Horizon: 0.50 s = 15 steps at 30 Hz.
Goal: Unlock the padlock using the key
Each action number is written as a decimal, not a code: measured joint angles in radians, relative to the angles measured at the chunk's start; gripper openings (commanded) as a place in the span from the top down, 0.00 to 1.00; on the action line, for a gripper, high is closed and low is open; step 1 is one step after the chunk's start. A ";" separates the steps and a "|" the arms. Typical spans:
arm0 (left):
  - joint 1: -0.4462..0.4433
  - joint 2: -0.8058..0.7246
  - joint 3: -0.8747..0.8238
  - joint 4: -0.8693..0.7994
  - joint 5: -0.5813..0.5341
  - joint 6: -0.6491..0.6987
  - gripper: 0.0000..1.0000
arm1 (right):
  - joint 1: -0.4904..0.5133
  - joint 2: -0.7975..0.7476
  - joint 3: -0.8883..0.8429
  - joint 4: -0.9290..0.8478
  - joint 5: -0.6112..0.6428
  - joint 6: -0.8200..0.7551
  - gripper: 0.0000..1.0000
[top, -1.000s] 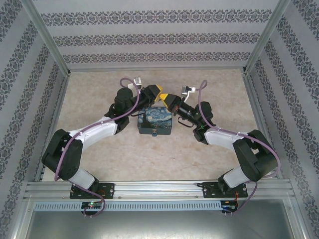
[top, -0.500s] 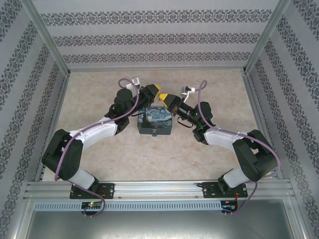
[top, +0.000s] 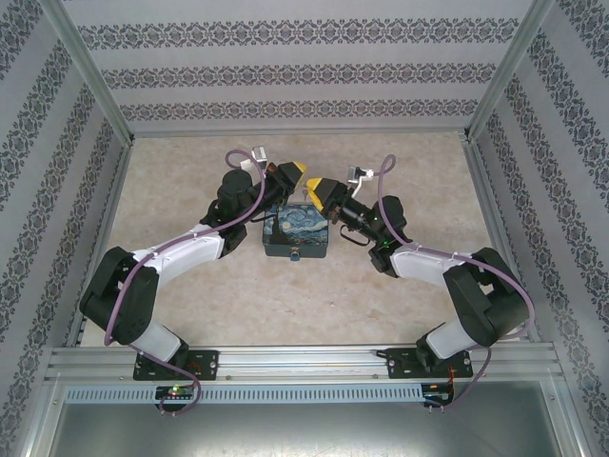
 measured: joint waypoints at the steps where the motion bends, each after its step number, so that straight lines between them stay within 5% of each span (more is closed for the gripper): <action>1: 0.000 -0.001 0.000 -0.001 0.001 0.011 1.00 | -0.015 -0.008 -0.010 -0.006 -0.001 -0.001 0.40; 7: 0.000 -0.024 0.002 -0.026 0.023 0.102 1.00 | -0.099 -0.085 -0.032 -0.080 -0.004 -0.025 0.20; 15: 0.000 -0.032 0.059 -0.056 0.082 0.209 1.00 | -0.101 -0.154 0.013 -0.195 -0.025 -0.107 0.35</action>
